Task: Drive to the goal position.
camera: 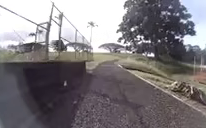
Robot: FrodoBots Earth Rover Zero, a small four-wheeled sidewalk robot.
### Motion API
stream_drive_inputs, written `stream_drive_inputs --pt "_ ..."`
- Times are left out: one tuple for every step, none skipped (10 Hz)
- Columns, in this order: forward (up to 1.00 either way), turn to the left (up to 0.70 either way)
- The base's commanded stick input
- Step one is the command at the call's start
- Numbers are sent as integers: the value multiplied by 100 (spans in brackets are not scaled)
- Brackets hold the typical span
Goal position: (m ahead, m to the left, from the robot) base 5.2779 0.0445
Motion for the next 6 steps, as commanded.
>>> stream_drive_inputs --pt "85 0" --pt "85 0" --pt "85 -5" --pt "85 -16" --pt "85 -33" --pt "85 -10"
